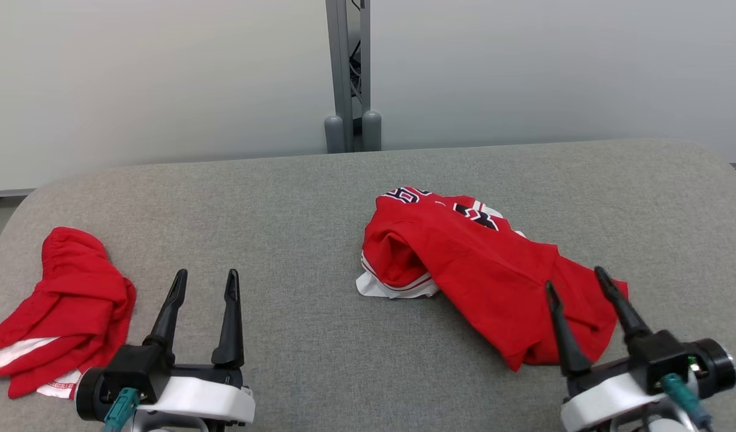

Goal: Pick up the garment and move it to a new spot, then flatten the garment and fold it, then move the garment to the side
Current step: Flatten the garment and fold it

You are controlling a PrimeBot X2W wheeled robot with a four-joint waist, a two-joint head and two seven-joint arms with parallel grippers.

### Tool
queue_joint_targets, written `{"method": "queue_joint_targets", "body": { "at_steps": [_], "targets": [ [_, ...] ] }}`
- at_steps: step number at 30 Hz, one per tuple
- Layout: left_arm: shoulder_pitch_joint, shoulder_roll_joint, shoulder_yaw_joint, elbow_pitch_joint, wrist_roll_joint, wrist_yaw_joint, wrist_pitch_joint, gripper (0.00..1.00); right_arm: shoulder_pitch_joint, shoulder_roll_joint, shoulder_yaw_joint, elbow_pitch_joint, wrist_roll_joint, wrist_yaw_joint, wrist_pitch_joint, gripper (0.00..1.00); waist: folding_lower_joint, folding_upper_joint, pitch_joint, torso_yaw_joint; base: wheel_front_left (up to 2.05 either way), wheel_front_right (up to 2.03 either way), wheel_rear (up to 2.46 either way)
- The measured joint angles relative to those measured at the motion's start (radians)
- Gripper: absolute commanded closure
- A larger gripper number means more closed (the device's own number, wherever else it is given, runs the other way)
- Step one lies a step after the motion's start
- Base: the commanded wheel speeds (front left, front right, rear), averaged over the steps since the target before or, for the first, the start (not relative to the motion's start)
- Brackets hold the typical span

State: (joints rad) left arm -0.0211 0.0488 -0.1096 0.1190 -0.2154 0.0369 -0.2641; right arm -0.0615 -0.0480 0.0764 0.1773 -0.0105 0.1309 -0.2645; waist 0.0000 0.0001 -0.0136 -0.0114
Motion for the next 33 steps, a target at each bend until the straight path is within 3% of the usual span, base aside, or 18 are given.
{"method": "queue_joint_targets", "body": {
  "at_steps": [5,10,26,27,28,33],
  "targets": [
    [-0.003,0.000,-0.019,0.010,-0.014,-0.010,0.000,0.00,-0.001,-0.049,0.127,0.089,-0.102,0.000,0.000,0.00,0.0000,0.0000,0.004,-0.007,0.00,0.00,0.00],
    [-0.005,-0.001,-0.038,0.018,-0.023,-0.010,0.000,0.00,-0.024,-0.066,0.176,0.182,-0.135,0.000,0.000,0.00,0.0000,0.0000,0.016,0.001,0.00,0.00,0.00],
    [-0.040,-0.001,-0.059,0.036,-0.033,-0.020,0.000,0.00,-0.091,-0.045,0.120,0.381,-0.204,0.000,0.000,0.00,0.0001,0.0000,0.071,0.044,0.00,0.00,0.00],
    [-0.042,0.000,-0.060,0.037,-0.034,-0.020,0.000,0.00,-0.093,-0.043,0.117,0.391,-0.204,0.000,0.000,0.83,0.0000,0.0000,0.073,0.045,0.00,0.00,0.00],
    [-0.044,-0.001,-0.060,0.038,-0.035,-0.020,0.000,0.00,-0.095,-0.042,0.115,0.395,-0.206,0.000,0.000,1.00,0.0000,0.0000,0.074,0.046,0.00,0.00,0.00],
    [-0.046,0.000,-0.062,0.041,-0.041,-0.023,0.000,0.00,-0.106,-0.028,0.114,0.364,-0.199,0.000,0.000,1.00,0.0000,0.0000,0.073,0.042,0.00,0.00,0.00]
  ]
}}
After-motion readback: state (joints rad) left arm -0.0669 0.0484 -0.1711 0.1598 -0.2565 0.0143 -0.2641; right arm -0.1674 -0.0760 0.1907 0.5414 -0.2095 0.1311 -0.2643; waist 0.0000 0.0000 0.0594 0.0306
